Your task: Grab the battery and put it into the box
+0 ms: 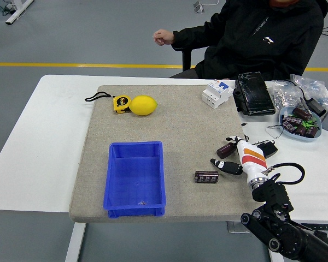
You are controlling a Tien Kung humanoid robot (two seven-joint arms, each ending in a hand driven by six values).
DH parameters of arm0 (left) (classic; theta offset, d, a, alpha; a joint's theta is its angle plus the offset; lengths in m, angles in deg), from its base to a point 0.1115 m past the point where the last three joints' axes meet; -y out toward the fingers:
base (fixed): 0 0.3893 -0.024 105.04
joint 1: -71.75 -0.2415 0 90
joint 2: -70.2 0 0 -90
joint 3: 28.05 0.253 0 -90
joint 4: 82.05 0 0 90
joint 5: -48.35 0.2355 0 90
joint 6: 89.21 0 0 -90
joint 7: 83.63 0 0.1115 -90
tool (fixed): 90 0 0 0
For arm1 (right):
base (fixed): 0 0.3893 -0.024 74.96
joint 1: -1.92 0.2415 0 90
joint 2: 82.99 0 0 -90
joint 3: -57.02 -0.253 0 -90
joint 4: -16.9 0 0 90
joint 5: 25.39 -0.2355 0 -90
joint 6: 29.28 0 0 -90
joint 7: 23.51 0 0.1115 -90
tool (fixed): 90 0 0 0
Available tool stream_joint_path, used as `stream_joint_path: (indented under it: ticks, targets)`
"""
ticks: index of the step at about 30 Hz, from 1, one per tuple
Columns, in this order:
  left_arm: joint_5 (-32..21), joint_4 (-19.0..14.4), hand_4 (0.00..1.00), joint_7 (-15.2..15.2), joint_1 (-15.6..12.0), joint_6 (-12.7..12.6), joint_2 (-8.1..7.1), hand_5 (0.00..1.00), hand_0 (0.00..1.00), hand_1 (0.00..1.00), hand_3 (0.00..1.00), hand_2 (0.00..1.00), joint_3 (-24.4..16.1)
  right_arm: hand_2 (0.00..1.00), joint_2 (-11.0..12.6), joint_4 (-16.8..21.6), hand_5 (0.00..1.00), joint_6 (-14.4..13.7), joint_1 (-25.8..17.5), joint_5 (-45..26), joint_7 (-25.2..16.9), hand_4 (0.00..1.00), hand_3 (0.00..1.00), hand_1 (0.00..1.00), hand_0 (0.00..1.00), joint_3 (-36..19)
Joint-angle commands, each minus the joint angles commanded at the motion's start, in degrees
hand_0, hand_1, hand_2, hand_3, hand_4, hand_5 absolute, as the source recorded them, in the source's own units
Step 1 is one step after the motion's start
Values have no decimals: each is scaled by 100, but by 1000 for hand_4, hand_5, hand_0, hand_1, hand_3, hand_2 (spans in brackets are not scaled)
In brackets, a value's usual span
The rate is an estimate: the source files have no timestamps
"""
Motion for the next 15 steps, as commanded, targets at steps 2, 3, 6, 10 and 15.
stream_joint_path:
  ticks: [2,3,6,10,15]
  targets:
    - [11,1,629,0,0,0,2,543,726,689,585,651,-8,465,0,-4,316,0,9,-29,-27,996,544,392,260,7]
    - [19,1,629,0,-1,0,3,543,726,689,585,651,-15,465,0,-3,316,0,15,-48,-37,996,544,392,260,12]
    - [47,2,629,-4,-5,2,2,543,726,689,585,651,-35,465,0,13,316,0,28,-75,-40,996,544,392,260,17]
    - [77,-2,629,-16,-4,8,1,543,726,688,584,651,-47,459,0,48,320,0,47,-103,-34,988,534,381,251,11]
    - [79,-8,629,-24,7,15,0,545,726,690,584,652,-32,456,0,79,323,0,65,-106,-51,980,531,373,231,1]
